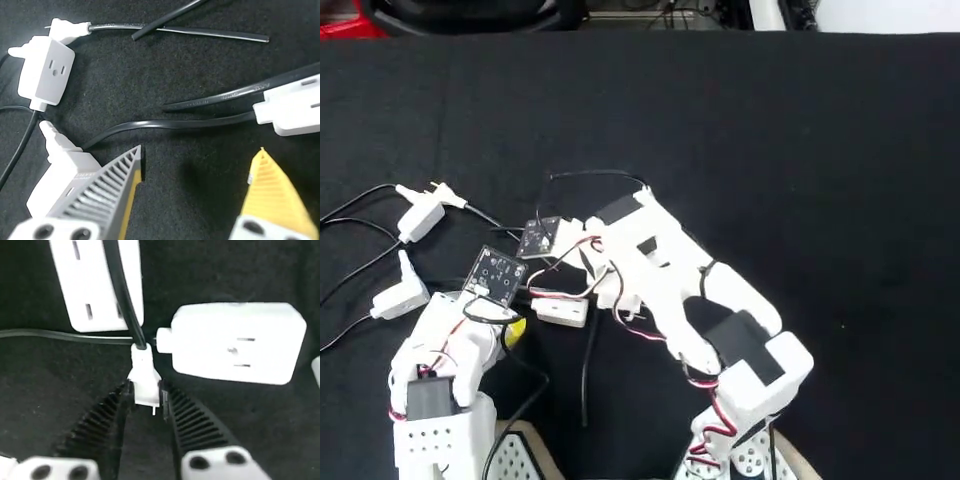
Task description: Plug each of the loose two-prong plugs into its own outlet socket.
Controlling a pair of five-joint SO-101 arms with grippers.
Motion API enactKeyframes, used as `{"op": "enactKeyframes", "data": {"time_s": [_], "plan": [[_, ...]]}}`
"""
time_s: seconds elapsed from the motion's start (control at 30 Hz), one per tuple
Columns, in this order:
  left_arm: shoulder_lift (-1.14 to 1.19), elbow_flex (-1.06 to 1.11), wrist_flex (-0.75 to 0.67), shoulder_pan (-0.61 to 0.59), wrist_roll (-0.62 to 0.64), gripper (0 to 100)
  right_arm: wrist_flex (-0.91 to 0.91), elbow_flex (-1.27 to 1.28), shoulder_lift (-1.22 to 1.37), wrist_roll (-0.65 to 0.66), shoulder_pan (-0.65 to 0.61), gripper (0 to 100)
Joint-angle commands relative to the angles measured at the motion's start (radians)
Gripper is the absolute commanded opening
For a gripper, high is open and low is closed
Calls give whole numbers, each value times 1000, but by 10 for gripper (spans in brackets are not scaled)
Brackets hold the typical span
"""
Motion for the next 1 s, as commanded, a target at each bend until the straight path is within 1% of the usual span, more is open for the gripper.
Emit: {"op": "enactKeyframes", "data": {"time_s": [0.0,0.1,0.23,0.4,0.53,0.67,0.73,0.9,0.97], "plan": [[0,19,2,12,-9,342,-9,-13,36,12,-17,64],[0,19,2,12,-9,342,-8,-13,39,12,-17,80],[0,19,2,13,-9,342,-8,-15,42,3,-17,157],[0,19,2,13,-9,342,-5,-15,44,3,-23,152],[0,19,2,13,-9,342,58,-4,45,3,-100,152],[0,19,2,13,-9,342,69,21,44,-40,-144,151],[0,19,2,13,-9,342,71,33,42,-41,-147,136],[0,19,2,13,-9,342,84,38,36,-46,-147,24],[0,19,2,13,-9,342,123,13,31,-44,-147,32]]}}
